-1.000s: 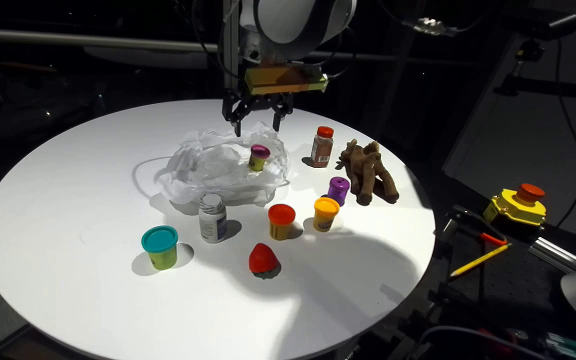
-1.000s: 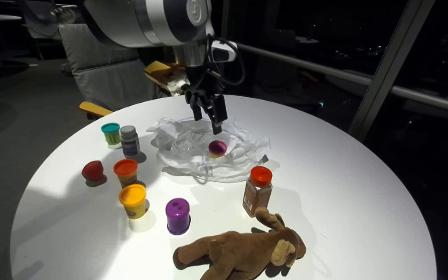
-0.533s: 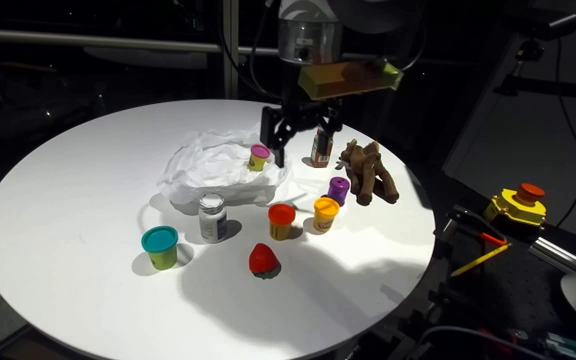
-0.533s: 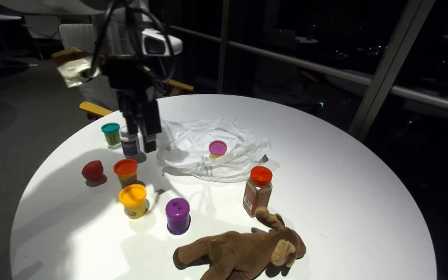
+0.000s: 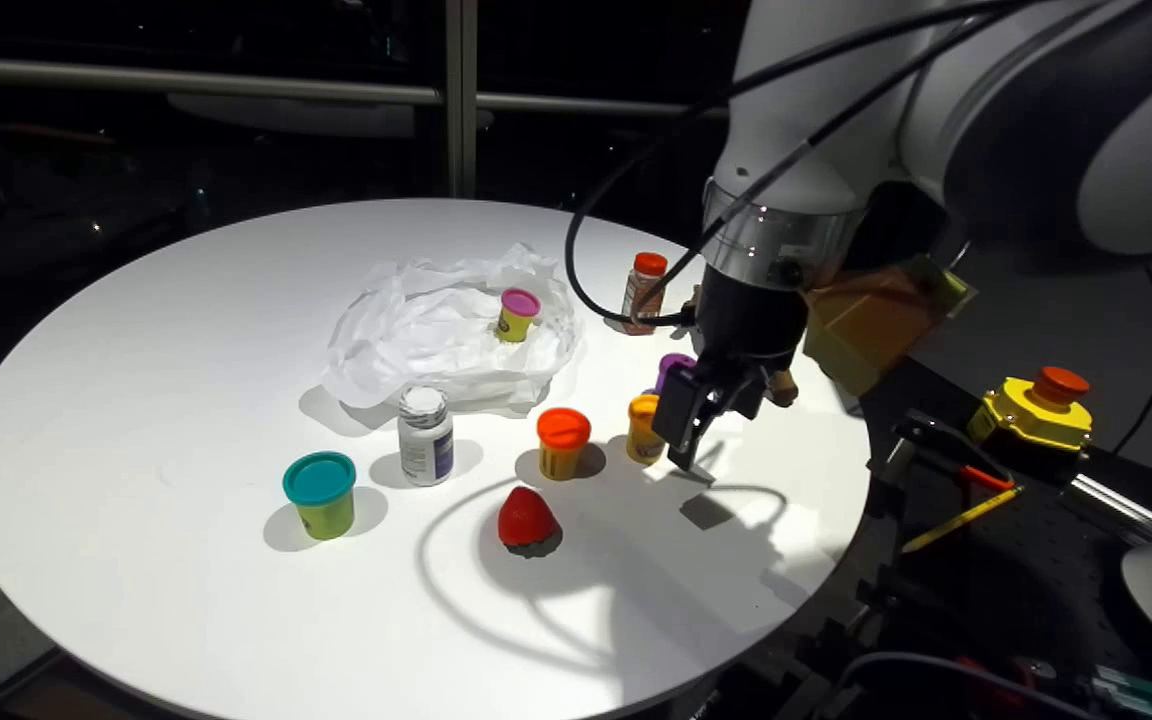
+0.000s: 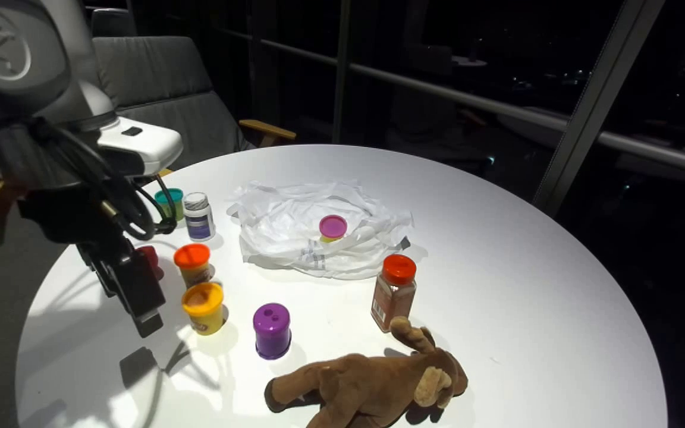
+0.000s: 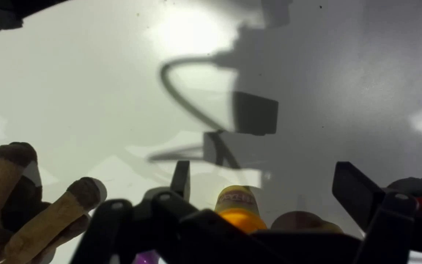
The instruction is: Put the objects on the table into the plastic bag.
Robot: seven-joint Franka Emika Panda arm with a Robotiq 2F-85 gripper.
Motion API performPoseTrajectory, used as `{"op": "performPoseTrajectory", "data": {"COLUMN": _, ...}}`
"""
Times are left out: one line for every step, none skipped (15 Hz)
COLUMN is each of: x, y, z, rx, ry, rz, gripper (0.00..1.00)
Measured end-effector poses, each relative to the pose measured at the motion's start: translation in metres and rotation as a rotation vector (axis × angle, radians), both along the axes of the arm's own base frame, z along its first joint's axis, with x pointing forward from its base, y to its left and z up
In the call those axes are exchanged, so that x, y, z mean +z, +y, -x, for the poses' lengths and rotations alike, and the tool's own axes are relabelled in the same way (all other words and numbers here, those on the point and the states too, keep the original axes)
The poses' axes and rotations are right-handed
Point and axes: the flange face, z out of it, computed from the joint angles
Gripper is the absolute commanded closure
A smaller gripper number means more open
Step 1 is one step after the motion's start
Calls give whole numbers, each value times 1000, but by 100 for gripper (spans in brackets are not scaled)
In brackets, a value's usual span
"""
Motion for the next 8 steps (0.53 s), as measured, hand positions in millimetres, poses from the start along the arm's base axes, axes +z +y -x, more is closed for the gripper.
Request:
{"op": "performPoseTrajectory", "data": {"x": -2, "y": -3, "z": 5, "rx": 12, "ry": -28, "rz": -12, "gripper": 0}}
{"op": "performPoseTrajectory", "data": {"x": -2, "y": -7, "z": 5, "rx": 18, "ry": -60, "rz": -24, "gripper": 0}}
{"op": "performPoseTrajectory", "data": {"x": 0, "y": -12, "z": 2, "rx": 18, "ry": -92, "rz": -31, "gripper": 0}}
{"op": "performPoseTrajectory", "data": {"x": 1, "y": -20, "z": -2, "rx": 16, "ry": -118, "rz": -33, "gripper": 0}}
{"op": "performPoseTrajectory", "data": {"x": 3, "y": -28, "z": -5, "rx": 10, "ry": -137, "rz": -32, "gripper": 0}}
{"op": "performPoseTrajectory", "data": {"x": 4, "y": -37, "z": -8, "rx": 2, "ry": -151, "rz": -30, "gripper": 0}}
{"op": "performPoseTrajectory", "data": {"x": 3, "y": -44, "z": -10, "rx": -7, "ry": -159, "rz": -30, "gripper": 0}}
{"op": "performPoseTrajectory", "data": {"x": 1, "y": -49, "z": -11, "rx": -16, "ry": -160, "rz": -30, "gripper": 0}}
